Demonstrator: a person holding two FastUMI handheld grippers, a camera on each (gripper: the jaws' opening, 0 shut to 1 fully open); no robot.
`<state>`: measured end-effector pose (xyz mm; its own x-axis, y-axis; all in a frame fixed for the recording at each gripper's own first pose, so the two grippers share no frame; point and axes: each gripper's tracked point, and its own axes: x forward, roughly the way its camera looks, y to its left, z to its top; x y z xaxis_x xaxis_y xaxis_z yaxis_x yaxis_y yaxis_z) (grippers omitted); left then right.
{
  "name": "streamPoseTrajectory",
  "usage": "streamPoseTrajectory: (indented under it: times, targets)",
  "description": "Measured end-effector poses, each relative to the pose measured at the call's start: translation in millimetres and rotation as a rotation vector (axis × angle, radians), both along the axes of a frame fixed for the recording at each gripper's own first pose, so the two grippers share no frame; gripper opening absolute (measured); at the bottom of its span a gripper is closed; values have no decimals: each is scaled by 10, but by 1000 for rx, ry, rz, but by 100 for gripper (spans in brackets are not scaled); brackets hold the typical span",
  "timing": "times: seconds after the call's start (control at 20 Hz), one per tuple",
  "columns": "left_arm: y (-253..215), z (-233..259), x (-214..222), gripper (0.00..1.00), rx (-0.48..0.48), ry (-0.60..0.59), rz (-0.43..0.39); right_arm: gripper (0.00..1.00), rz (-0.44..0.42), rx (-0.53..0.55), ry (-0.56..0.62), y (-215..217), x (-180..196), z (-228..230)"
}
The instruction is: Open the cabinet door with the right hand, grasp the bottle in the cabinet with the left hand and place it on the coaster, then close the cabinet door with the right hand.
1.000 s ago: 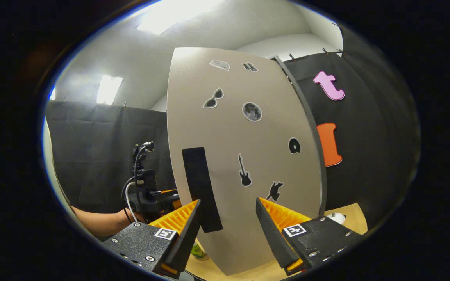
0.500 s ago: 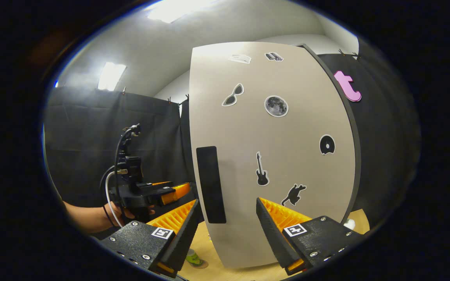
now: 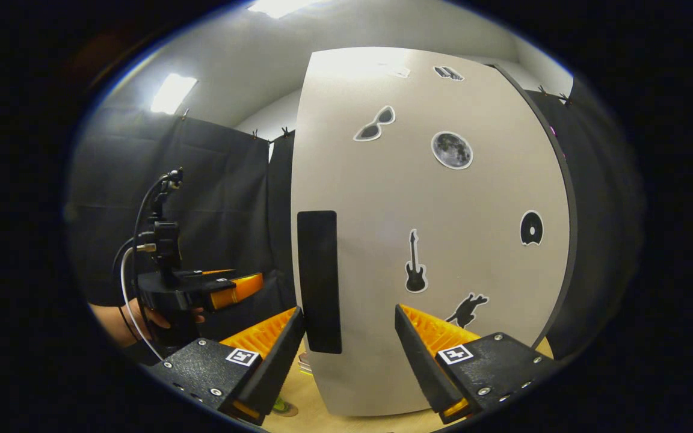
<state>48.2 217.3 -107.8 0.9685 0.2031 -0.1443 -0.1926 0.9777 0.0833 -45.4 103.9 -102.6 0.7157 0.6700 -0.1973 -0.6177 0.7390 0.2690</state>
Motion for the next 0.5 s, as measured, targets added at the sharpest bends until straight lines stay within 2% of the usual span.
streamPoseTrajectory:
  times: [0.3, 0.5]
  targets:
    - [205, 1, -22, 96, -19, -15, 30, 94, -43, 17, 58, -85, 37, -103]
    - [272, -8, 16, 96, -31, -6, 37, 93, -71, -22, 30, -44, 99, -125]
